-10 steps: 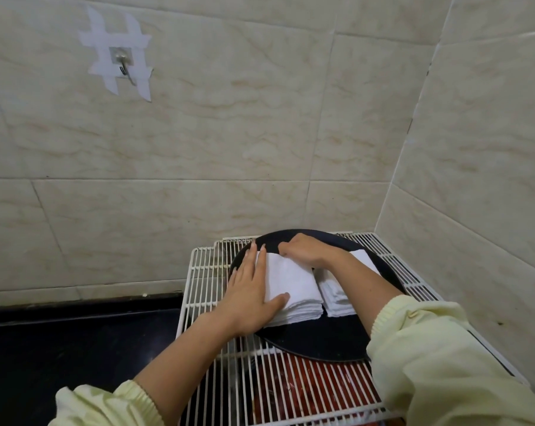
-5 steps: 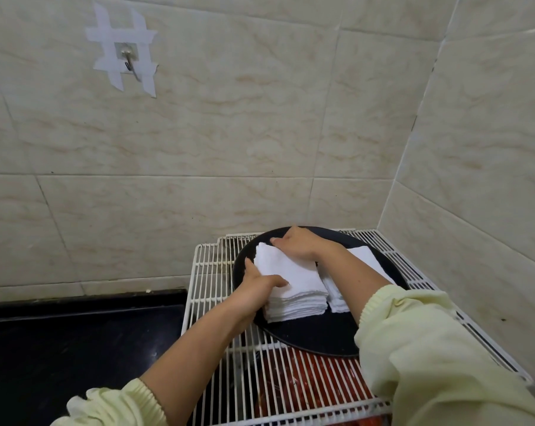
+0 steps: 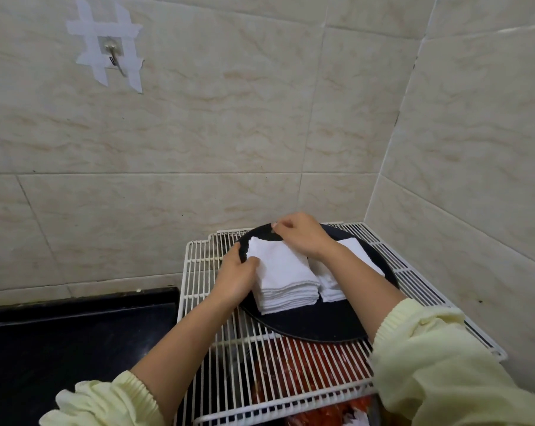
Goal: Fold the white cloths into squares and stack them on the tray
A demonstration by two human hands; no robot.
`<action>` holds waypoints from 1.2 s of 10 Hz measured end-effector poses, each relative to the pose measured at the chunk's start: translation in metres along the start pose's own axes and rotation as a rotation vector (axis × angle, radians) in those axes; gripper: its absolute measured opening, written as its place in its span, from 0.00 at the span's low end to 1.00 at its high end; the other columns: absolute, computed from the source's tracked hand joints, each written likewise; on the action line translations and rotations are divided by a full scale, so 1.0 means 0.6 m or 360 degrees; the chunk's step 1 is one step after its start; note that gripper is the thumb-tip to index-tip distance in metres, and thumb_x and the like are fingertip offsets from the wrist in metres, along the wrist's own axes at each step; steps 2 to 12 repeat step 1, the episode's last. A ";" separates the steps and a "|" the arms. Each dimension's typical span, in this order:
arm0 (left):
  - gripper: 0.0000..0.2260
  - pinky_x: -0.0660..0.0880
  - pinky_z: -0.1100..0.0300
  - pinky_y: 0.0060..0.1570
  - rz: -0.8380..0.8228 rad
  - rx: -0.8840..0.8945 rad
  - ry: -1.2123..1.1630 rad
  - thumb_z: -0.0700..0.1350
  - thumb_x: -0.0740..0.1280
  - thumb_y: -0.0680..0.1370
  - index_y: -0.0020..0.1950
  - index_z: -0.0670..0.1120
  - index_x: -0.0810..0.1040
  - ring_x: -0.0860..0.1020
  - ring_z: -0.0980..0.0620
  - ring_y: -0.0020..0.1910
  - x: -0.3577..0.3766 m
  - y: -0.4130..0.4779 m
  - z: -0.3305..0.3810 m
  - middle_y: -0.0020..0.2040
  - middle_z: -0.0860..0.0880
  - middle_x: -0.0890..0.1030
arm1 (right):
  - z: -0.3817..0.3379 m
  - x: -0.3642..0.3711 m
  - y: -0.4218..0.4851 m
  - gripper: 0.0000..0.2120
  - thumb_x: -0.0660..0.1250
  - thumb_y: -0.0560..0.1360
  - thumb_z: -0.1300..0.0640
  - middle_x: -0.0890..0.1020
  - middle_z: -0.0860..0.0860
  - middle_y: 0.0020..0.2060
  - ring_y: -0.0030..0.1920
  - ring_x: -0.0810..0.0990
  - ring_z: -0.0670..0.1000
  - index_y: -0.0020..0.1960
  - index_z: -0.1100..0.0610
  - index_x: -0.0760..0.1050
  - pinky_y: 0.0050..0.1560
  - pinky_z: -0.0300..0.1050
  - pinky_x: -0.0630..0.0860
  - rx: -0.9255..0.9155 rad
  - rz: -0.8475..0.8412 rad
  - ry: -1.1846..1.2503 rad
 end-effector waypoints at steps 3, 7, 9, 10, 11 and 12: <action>0.17 0.65 0.62 0.52 0.0200 0.0200 0.0148 0.39 0.57 0.81 0.71 0.45 0.68 0.70 0.55 0.54 -0.020 -0.011 0.018 0.58 0.53 0.72 | 0.009 -0.022 -0.032 0.12 0.63 0.79 0.54 0.84 0.51 0.51 0.52 0.81 0.51 0.53 0.59 0.82 0.53 0.45 0.75 0.0019 0.0170 0.0309; 0.17 0.65 0.62 0.52 0.0200 0.0200 0.0148 0.39 0.57 0.81 0.71 0.45 0.68 0.70 0.55 0.54 -0.020 -0.011 0.018 0.58 0.53 0.72 | 0.009 -0.022 -0.032 0.12 0.63 0.79 0.54 0.84 0.51 0.51 0.52 0.81 0.51 0.53 0.59 0.82 0.53 0.45 0.75 0.0019 0.0170 0.0309; 0.17 0.65 0.62 0.52 0.0200 0.0200 0.0148 0.39 0.57 0.81 0.71 0.45 0.68 0.70 0.55 0.54 -0.020 -0.011 0.018 0.58 0.53 0.72 | 0.009 -0.022 -0.032 0.12 0.63 0.79 0.54 0.84 0.51 0.51 0.52 0.81 0.51 0.53 0.59 0.82 0.53 0.45 0.75 0.0019 0.0170 0.0309; 0.17 0.65 0.62 0.52 0.0200 0.0200 0.0148 0.39 0.57 0.81 0.71 0.45 0.68 0.70 0.55 0.54 -0.020 -0.011 0.018 0.58 0.53 0.72 | 0.009 -0.022 -0.032 0.12 0.63 0.79 0.54 0.84 0.51 0.51 0.52 0.81 0.51 0.53 0.59 0.82 0.53 0.45 0.75 0.0019 0.0170 0.0309; 0.17 0.65 0.62 0.52 0.0200 0.0200 0.0148 0.39 0.57 0.81 0.71 0.45 0.68 0.70 0.55 0.54 -0.020 -0.011 0.018 0.58 0.53 0.72 | 0.009 -0.022 -0.032 0.12 0.63 0.79 0.54 0.84 0.51 0.51 0.52 0.81 0.51 0.53 0.59 0.82 0.53 0.45 0.75 0.0019 0.0170 0.0309; 0.17 0.65 0.62 0.52 0.0200 0.0200 0.0148 0.39 0.57 0.81 0.71 0.45 0.68 0.70 0.55 0.54 -0.020 -0.011 0.018 0.58 0.53 0.72 | 0.009 -0.022 -0.032 0.12 0.63 0.79 0.54 0.84 0.51 0.51 0.52 0.81 0.51 0.53 0.59 0.82 0.53 0.45 0.75 0.0019 0.0170 0.0309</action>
Point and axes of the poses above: each hand's wrist, its own y-axis towards the middle knuckle, its own x-axis out of the palm, z = x × y, the point moved 6 cm from there along y, towards the middle knuckle
